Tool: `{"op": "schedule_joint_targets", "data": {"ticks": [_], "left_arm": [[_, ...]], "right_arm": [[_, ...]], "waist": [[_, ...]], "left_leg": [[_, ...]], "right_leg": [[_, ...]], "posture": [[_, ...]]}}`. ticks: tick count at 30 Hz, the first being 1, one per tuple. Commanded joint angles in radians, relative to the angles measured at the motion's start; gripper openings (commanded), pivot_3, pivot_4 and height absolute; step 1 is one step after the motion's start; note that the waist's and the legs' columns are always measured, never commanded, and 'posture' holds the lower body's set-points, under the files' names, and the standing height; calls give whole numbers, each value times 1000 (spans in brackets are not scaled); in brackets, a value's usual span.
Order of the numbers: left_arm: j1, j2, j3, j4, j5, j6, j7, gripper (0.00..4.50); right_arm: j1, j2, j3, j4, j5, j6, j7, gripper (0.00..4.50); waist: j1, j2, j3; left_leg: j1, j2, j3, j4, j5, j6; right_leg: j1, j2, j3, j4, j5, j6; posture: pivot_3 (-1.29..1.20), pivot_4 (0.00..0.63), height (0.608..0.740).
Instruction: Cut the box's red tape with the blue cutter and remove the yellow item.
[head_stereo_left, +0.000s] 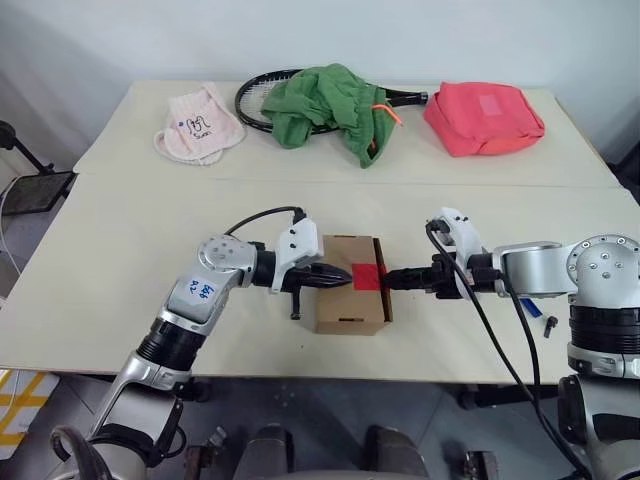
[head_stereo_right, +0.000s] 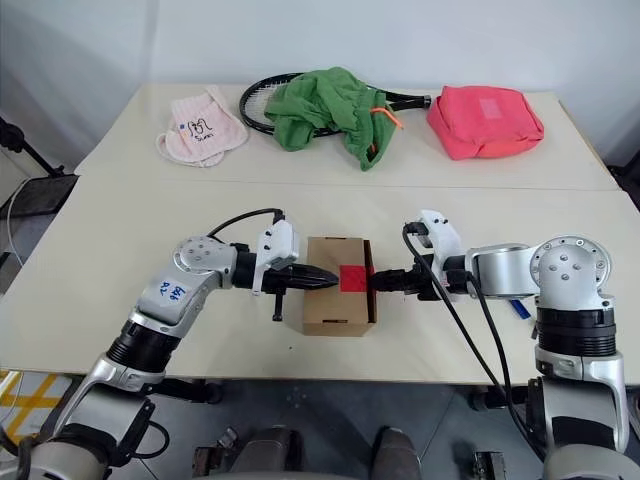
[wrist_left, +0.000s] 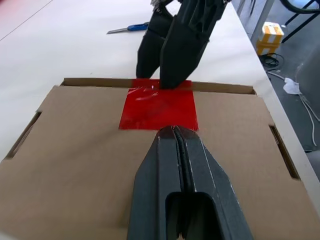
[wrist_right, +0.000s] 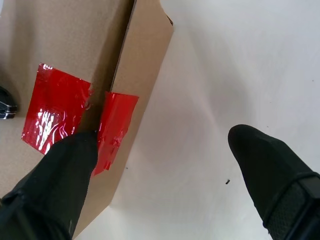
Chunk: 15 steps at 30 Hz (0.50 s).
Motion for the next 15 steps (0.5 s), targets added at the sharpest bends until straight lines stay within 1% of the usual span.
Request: {"op": "schedule_joint_targets", "data": {"ticks": [1,7,15], "left_arm": [[14,16,-48,8,49,53,13,0],[23,42,-67,10,70,103,36,0],[18,38,-72,11,63,111,44,0]], "right_arm": [[10,-43,43,-43,-60,18,-1,4440],[35,-117,69,-89,-148,18,67,4440],[52,-124,76,-107,-262,18,162,4440]], "waist": [[1,0,0],[4,0,-1],[0,1,-2]], "left_leg": [[0,0,0,0,0,0],[1,0,0,0,0,0],[2,0,0,0,0,0]], "right_leg": [[0,0,0,0,0,0],[1,0,0,0,0,0],[2,0,0,0,0,0]], "posture": [[0,150,740],[0,150,740],[0,150,740]]}}
